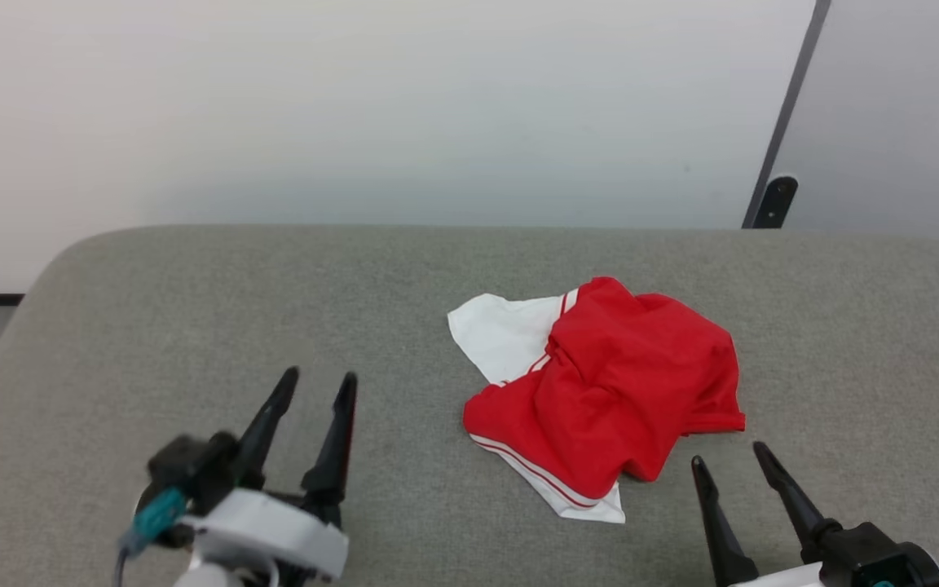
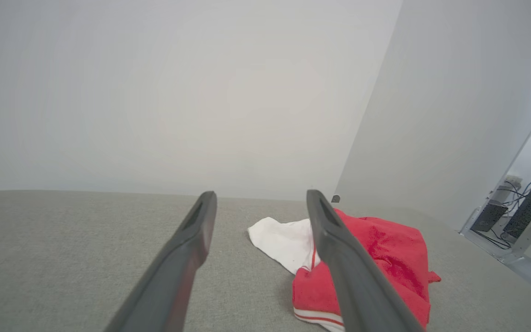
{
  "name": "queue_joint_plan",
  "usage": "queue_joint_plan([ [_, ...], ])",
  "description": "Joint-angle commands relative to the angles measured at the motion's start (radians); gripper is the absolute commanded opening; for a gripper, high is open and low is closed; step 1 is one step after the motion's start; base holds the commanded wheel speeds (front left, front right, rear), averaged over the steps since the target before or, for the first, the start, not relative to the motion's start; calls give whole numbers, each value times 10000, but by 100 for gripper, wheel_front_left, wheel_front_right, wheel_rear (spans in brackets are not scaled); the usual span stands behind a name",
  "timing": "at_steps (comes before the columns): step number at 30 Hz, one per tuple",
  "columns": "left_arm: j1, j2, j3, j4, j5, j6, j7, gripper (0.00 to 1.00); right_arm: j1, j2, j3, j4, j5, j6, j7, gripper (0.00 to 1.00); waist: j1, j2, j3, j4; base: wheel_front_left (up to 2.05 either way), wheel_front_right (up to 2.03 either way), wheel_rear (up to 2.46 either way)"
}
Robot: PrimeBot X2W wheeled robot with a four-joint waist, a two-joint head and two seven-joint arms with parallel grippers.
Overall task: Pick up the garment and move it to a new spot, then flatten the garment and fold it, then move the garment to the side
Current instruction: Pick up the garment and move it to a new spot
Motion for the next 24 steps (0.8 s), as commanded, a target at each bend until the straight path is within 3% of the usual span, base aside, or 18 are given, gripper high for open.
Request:
queue_joint_plan([
  [1, 323, -162, 347, -107, 269, -73, -2, 100, 60, 19, 48, 44, -71, -10, -10, 100, 0, 0, -103, 63, 0, 0, 0],
  [13, 2368, -1447, 3313, -1111, 1987, -643, -3, 100, 451, -221, -810, -23, -107, -10, -10, 100, 0, 0, -353, -365, 0, 0, 0],
  [24, 2793, -1692, 3678, -1425, 2529, -815, -3, 100, 487, -342, -1066, -62, -80, -10, -10, 100, 0, 0, -273, -791, 0, 0, 0],
])
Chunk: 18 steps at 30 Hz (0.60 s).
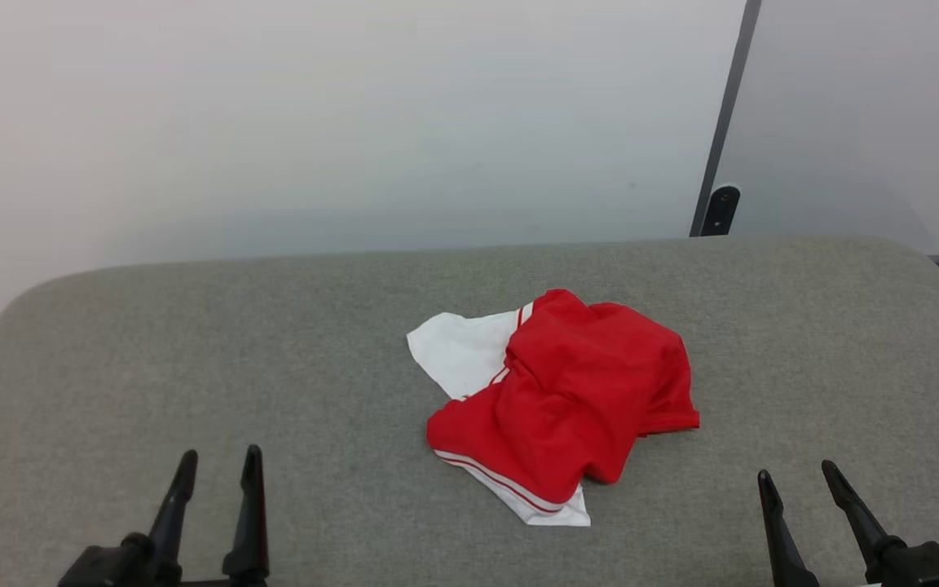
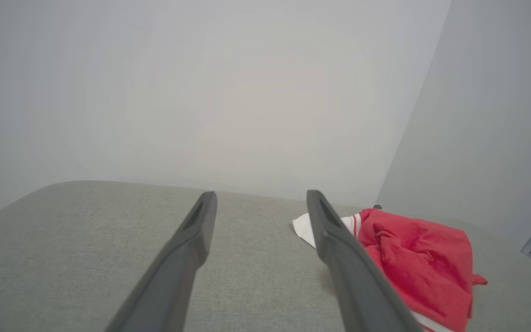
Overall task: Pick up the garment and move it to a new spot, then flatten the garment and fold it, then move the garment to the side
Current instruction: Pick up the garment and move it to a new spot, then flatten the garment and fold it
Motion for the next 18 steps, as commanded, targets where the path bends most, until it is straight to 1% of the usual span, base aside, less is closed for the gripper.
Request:
queue_joint_plan([
  [1, 49, -5, -11, -23, 42, -22, -1, 100, -42, -21, 3, -1, 4, -10, -10, 100, 0, 0, 21, -17, 0, 0, 0],
  [6, 35, 29, -124, 12, -72, -26, -1, 100, -158, 36, 102, 0, -40, -10, -10, 100, 0, 0, 77, -51, 0, 0, 0],
  [10, -126, 157, -345, 217, -314, -28, -2, 100, -239, 26, 197, -4, -28, -10, -10, 100, 0, 0, 171, -336, 0, 0, 0],
  [12, -413, 435, -588, 465, -463, -27, -2, 100, -323, 30, 282, 44, -28, -10, -10, 100, 0, 0, 247, -614, 0, 0, 0],
  [14, -795, 770, -880, 818, -733, -16, 267, 100, -424, 26, 372, 69, -26, -10, -10, 100, 0, 0, 348, -931, 0, 0, 0],
  [16, -1352, 1251, -1241, 1011, -1172, -16, 897, 100, -480, 38, 479, 106, 13, -12, -10, 100, 0, 0, 478, -1280, 0, 0, 0],
  [18, -1955, 1792, -1434, 1244, -1702, -11, 1802, 100, -551, 67, 561, 164, 66, -10, -8, 100, 0, 0, 635, -1611, 0, 0, 0],
])
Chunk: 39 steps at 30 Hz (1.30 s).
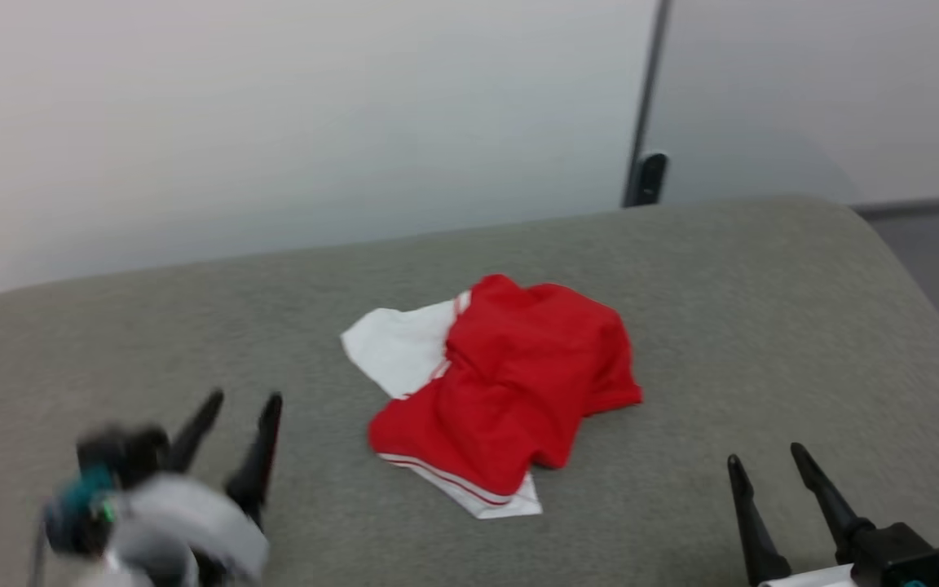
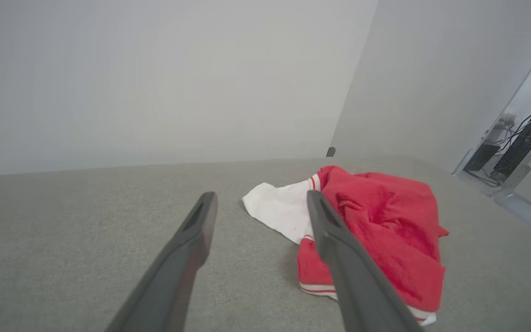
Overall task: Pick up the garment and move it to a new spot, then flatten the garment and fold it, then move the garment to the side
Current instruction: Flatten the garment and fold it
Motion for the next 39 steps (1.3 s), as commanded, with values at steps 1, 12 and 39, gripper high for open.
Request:
queue_joint_plan([
  [1, -332, 203, -122, 5, -211, 4, 206, 100, -142, 20, 79, 38, 54, -10, -10, 100, 0, 0, 396, -673, 0, 0, 0],
  [12, -4103, 2834, -1610, 722, -2705, 7, 5786, 100, -697, 265, 560, 268, 354, -10, -10, 100, 0, 0, 1941, -2066, 0, 0, 0],
  [39, -7991, 3851, -4787, 4104, -2040, 104, 10556, 100, -1980, 447, 1244, 92, 1196, -10, -10, 100, 0, 0, 4973, -3016, 0, 0, 0],
])
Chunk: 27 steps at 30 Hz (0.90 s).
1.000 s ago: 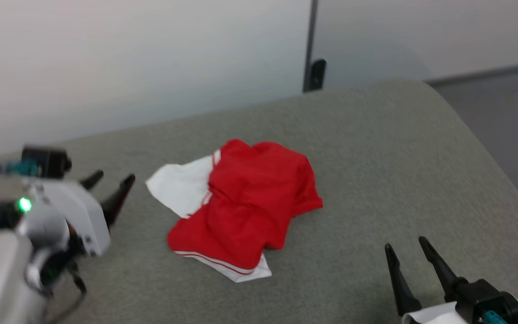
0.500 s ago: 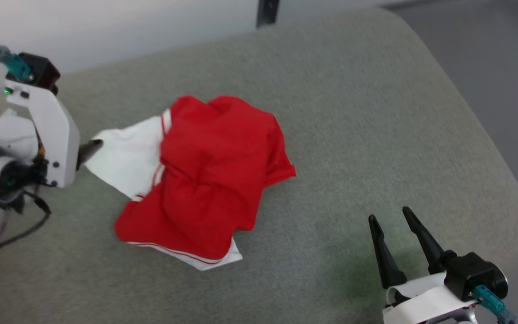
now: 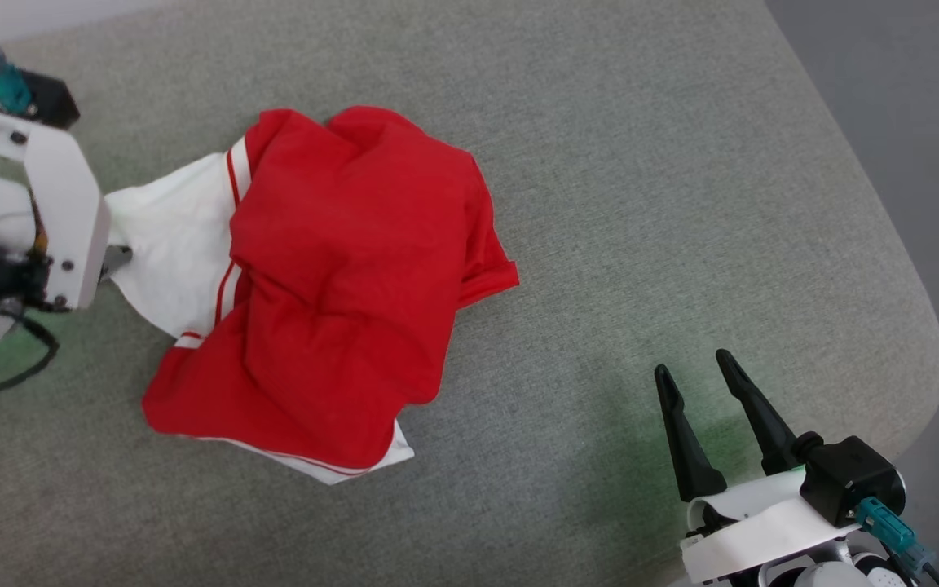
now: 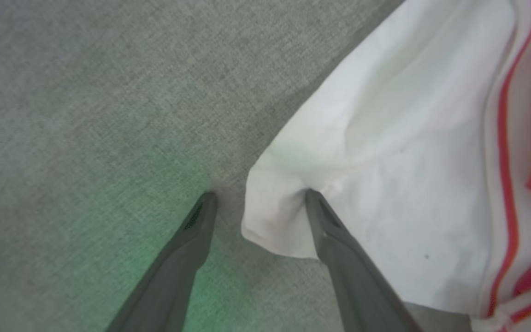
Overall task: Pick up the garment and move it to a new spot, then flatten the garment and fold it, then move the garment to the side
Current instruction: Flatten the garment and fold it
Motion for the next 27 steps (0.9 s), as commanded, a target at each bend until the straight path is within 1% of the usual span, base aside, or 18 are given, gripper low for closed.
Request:
queue_joint_plan([
  [1, 618, -309, -433, 607, 152, 109, 179, 83, -142, 29, 35, -17, 59, -10, -10, 100, 0, -1, 169, -19, 0, 0, 0],
  [2, 621, -443, -493, 748, 131, 129, 216, 46, -170, 29, 43, -13, 64, -10, -10, 100, 0, -1, 179, 0, 0, 0, 0],
  [3, 593, -572, -532, 872, 100, 132, 274, 34, -192, 29, 48, -8, 69, -10, -10, 100, 0, -1, 182, 22, 0, 0, 0],
  [4, 560, -684, -538, 952, 58, 150, 262, 0, -209, 31, 63, -2, 73, -10, -10, 100, 0, -1, 178, 40, 0, 0, 0],
  [7, 416, -777, -619, 1161, 114, 163, 335, 0, -142, 27, 17, 1, 65, -10, -10, 100, 0, -1, 79, 148, 0, 0, 0],
  [10, 202, -657, -603, 1317, 192, 248, 340, 0, -115, 27, -38, 34, 7, -10, -9, 100, 0, -1, -82, 283, 0, 0, 0],
  [12, 52, -579, -477, 1388, 205, 420, 247, 0, -60, 30, -81, 65, -67, -10, -9, 100, 0, -1, -209, 423, 0, 0, 0],
  [16, -39, -183, -485, 1496, 499, 711, 203, 0, 79, 26, -217, 116, -175, -10, -9, 100, 0, -1, -543, 796, 0, 0, 0],
  [20, 92, -29, -379, 1462, 481, 880, 44, 0, 154, 23, -368, 177, -330, -10, -9, 100, 0, -1, -916, 1313, 0, 0, 0],
  [27, 756, 591, -172, 1372, 374, 1197, -326, 0, 304, 22, -566, 279, -662, -10, -9, 100, 0, -1, -1457, 2234, 0, 0, 0],
])
